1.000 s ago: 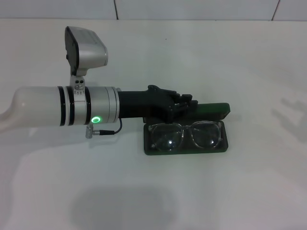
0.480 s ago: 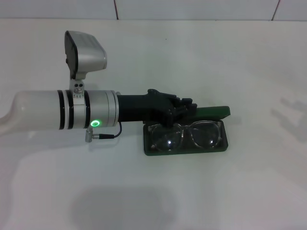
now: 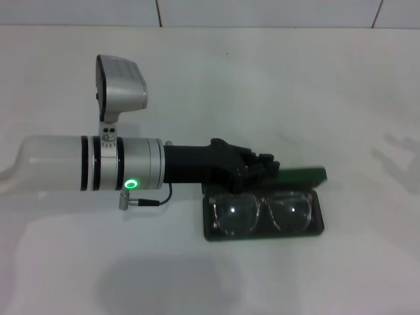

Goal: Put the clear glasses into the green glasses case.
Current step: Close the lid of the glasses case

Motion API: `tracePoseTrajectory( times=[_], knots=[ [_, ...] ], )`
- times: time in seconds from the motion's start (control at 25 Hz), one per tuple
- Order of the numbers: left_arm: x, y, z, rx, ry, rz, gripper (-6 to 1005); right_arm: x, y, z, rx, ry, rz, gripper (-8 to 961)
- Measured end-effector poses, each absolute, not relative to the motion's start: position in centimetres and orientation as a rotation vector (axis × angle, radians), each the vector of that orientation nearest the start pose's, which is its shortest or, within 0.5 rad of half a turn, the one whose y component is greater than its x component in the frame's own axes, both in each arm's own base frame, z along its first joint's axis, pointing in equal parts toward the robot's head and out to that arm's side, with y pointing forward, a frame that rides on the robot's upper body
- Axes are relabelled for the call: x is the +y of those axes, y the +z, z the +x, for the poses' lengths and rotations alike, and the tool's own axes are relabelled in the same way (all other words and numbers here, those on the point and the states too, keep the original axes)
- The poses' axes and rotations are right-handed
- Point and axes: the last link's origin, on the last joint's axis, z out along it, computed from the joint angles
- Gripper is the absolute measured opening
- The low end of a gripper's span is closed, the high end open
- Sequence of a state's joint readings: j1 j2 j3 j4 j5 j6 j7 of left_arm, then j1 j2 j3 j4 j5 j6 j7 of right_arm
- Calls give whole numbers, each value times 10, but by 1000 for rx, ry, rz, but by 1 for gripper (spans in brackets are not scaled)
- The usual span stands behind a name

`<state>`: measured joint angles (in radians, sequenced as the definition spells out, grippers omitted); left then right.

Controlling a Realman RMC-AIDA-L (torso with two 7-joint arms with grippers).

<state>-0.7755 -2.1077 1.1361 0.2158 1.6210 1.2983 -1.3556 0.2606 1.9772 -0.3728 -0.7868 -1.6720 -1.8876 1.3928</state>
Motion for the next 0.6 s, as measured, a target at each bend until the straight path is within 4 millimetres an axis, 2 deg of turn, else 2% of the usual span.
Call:
tracePoseTrajectory(
  times=[0.6],
  knots=[
    [316,-113,-208,-796,-759,-2954,149,257,135,315,520,1082,-2251,414]
  ],
)
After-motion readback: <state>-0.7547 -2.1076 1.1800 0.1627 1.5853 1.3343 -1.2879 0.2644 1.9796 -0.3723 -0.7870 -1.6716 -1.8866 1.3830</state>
